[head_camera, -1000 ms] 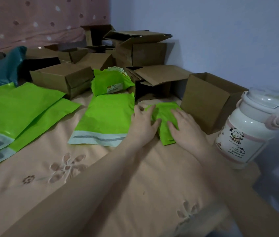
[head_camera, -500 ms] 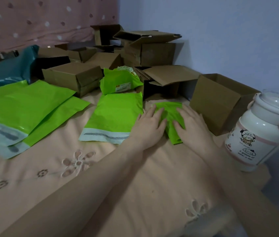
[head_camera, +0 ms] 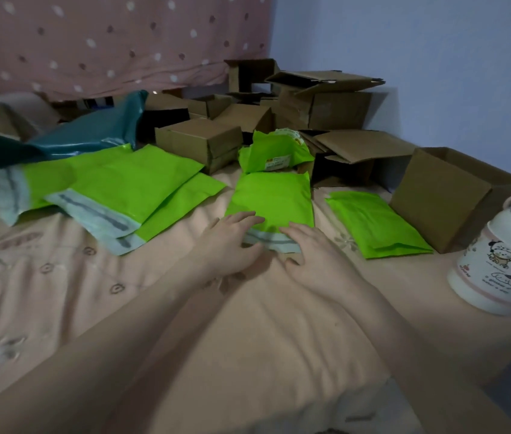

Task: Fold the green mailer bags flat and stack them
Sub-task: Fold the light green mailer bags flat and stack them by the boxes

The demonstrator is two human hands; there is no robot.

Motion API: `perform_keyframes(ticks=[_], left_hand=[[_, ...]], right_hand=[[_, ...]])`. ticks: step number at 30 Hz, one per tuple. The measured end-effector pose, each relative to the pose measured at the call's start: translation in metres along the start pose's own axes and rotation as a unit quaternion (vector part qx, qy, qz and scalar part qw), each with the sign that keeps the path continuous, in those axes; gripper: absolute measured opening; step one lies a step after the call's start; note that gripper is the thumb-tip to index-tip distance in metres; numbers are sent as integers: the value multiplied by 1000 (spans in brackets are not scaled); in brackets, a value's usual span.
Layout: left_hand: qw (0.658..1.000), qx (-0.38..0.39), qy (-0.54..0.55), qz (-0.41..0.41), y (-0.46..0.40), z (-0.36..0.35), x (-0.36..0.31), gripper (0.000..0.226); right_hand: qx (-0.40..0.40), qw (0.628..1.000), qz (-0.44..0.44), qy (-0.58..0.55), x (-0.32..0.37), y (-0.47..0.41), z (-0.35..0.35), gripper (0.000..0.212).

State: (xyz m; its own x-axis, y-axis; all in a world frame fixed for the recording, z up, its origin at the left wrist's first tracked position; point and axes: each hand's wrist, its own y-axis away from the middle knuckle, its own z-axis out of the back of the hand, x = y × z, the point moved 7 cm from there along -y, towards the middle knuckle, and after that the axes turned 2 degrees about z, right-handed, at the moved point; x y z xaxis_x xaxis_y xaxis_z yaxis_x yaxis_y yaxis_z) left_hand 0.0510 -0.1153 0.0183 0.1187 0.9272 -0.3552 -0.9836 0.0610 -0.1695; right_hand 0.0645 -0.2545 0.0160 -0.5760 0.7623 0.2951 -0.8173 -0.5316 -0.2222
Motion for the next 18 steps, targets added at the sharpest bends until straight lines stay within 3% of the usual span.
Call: perform_keyframes(ticks=[6, 9, 12, 15, 18], left_hand=[[1000, 10, 16, 23, 22, -4, 17, 62], [999, -35, -5, 20, 26, -1, 19, 45], [990, -130, -7, 49, 36, 16, 21, 56], [959, -263, 46, 90, 52, 45, 27, 66], [952, -259, 123, 111, 58, 57, 30, 50]], right_hand=[[-41, 996, -16, 76, 9, 4, -2, 35], [-59, 994, -21, 94, 14, 8, 1, 23], [-89, 993, -53, 50, 18, 12, 11, 20], [-116, 988, -77, -71, 24, 15, 20, 15], [-140, 969, -90, -185, 33, 14, 30, 16]])
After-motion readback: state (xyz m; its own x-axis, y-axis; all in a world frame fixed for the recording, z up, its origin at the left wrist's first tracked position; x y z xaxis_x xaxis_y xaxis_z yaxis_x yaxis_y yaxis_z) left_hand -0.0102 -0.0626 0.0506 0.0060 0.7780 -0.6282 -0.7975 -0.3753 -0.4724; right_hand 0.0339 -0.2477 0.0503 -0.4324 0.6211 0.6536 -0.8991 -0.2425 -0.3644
